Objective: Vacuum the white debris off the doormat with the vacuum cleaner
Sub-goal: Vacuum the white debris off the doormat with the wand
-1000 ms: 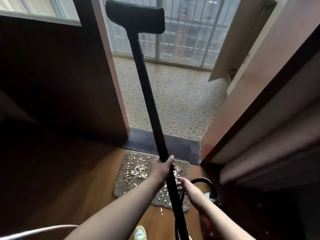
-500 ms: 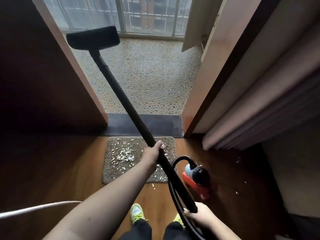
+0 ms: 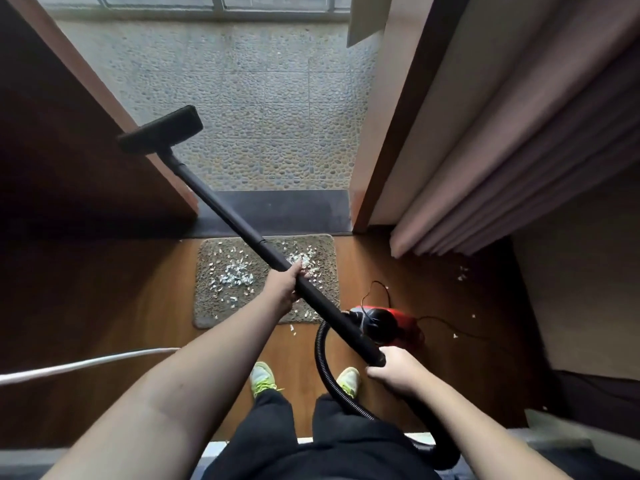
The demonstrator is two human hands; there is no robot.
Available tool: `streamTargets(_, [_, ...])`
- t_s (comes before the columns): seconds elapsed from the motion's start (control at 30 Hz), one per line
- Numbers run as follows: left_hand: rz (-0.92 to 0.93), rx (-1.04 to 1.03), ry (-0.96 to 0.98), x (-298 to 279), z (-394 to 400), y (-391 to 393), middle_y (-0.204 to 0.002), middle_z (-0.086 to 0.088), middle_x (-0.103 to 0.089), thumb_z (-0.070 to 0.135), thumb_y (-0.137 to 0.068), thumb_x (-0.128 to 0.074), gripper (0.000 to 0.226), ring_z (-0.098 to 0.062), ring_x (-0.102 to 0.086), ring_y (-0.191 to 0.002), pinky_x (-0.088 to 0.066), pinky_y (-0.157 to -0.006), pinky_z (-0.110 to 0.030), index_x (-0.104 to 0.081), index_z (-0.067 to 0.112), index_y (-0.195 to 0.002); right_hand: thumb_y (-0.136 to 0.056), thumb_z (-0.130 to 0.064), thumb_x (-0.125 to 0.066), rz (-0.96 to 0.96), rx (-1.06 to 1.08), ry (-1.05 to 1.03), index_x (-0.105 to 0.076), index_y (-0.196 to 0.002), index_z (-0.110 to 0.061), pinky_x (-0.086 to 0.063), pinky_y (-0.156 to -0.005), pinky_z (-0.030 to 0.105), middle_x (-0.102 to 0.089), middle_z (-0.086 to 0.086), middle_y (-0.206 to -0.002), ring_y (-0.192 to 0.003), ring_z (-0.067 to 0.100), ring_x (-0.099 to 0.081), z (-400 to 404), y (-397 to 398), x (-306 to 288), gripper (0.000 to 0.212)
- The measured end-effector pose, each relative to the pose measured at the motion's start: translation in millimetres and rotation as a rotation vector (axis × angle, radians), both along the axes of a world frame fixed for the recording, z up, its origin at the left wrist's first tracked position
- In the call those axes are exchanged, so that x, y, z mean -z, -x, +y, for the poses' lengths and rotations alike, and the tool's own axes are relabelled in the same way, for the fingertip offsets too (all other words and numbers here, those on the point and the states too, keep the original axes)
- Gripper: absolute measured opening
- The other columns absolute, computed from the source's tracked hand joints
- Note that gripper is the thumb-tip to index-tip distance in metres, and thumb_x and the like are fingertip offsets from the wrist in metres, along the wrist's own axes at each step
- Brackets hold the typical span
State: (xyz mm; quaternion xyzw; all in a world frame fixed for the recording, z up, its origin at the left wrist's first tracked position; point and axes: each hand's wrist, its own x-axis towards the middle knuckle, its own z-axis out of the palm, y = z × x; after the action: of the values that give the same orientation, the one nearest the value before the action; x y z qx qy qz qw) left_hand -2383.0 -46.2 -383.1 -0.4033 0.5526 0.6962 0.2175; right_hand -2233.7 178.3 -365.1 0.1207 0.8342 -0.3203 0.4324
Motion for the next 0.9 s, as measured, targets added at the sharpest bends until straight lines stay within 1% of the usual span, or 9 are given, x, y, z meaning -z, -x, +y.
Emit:
streamTargets(0.1, [-0.027,-0.005,0.009,6,8,-1,-0.084,-0.007,-0.063,0.015,-0.096,-0.063,0.022,-0.016,-0.065,-0.068,-0.053,-0.046,-0.027,-0.047,0.010,-0.111,-0.072,-0.029,-0.063,-0.018,-0.021,0.000,-0.051,-0.071,-0.021,-0.046,-0.054,0.028,-0.061,0.000,-0.071,-0.064,0.019,-0.061,8,4,1,0.015])
streamTargets(0.23, [-0.069,0.033,-0.011,9,20,-5,-0.087,-0.009,-0.064,0.016,-0.094,-0.065,0.034,-0.016,-0.066,-0.067,-0.052,-0.044,-0.026,-0.047,0.007,-0.122,-0.072,-0.032,-0.063,-0.028,-0.023,-0.012,-0.051,-0.069,-0.020,-0.048,-0.054,0.029,-0.063,0.000,-0.070,-0.063,0.019,-0.063,17,7,-4,0.016])
streamTargets(0.33, [-0.091,0.067,-0.018,9,21,-6,-0.088,-0.009,-0.065,0.015,-0.093,-0.067,0.037,-0.019,-0.068,-0.073,-0.055,-0.049,-0.031,-0.050,0.003,-0.123,-0.076,-0.028,-0.064,-0.024,-0.024,-0.027,-0.050,-0.068,-0.021,-0.049,-0.053,0.029,-0.062,-0.001,-0.069,-0.060,0.020,-0.062,18,8,-10,0.018])
streamTargets(0.43, [-0.100,0.074,-0.024,12,18,-2,-0.101,-0.013,-0.063,0.017,-0.092,-0.069,0.047,-0.024,-0.068,-0.086,-0.058,-0.057,-0.038,-0.048,0.000,-0.130,-0.079,-0.029,-0.065,0.004,-0.046,-0.048,-0.052,-0.074,-0.022,-0.051,-0.056,0.030,-0.064,0.001,-0.077,-0.068,0.025,-0.066,14,11,-15,0.015])
streamTargets(0.5, [-0.099,0.088,-0.026,14,17,0,-0.102,-0.014,-0.062,0.018,-0.091,-0.069,0.049,-0.024,-0.068,-0.085,-0.057,-0.055,-0.039,-0.046,0.000,-0.131,-0.082,-0.029,-0.065,0.022,-0.039,-0.045,-0.054,-0.082,-0.023,-0.052,-0.056,0.031,-0.064,0.002,-0.079,-0.063,0.023,-0.064,9,14,-17,0.012])
streamTargets(0.63, [-0.101,0.130,-0.055,19,7,5,-0.093,-0.012,-0.061,0.017,-0.094,-0.066,0.035,-0.020,-0.065,-0.076,-0.057,-0.047,-0.036,-0.049,0.002,-0.120,-0.086,-0.031,-0.066,0.057,-0.021,-0.060,-0.055,-0.085,-0.024,-0.048,-0.045,0.024,-0.061,-0.002,-0.074,-0.051,0.016,-0.058,-4,17,-18,0.013])
streamTargets(0.8, [-0.159,0.161,-0.094,28,-9,9,-0.086,-0.010,-0.059,0.014,-0.096,-0.062,0.022,-0.021,-0.063,-0.074,-0.057,-0.063,-0.044,-0.050,0.004,-0.111,-0.088,-0.037,-0.064,0.068,-0.095,-0.168,-0.044,-0.073,-0.031,-0.041,-0.058,0.025,-0.055,-0.010,-0.076,-0.060,0.006,-0.051,-22,19,-23,0.026])
streamTargets(0.83, [-0.167,0.165,-0.100,28,-11,9,-0.085,-0.010,-0.059,0.013,-0.097,-0.061,0.018,-0.020,-0.062,-0.073,-0.057,-0.064,-0.045,-0.050,0.004,-0.107,-0.089,-0.038,-0.064,0.066,-0.112,-0.190,-0.042,-0.072,-0.032,-0.039,-0.060,0.025,-0.056,-0.009,-0.078,-0.064,0.008,-0.053,-24,20,-24,0.028])
streamTargets(0.9, [-0.182,0.161,-0.109,30,-15,8,-0.084,-0.009,-0.058,0.012,-0.098,-0.059,0.012,-0.019,-0.061,-0.073,-0.058,-0.059,-0.044,-0.050,0.005,-0.102,-0.088,-0.040,-0.063,0.055,-0.142,-0.231,-0.041,-0.071,-0.031,-0.038,-0.064,0.026,-0.059,-0.004,-0.084,-0.075,0.015,-0.056,-28,22,-25,0.029])
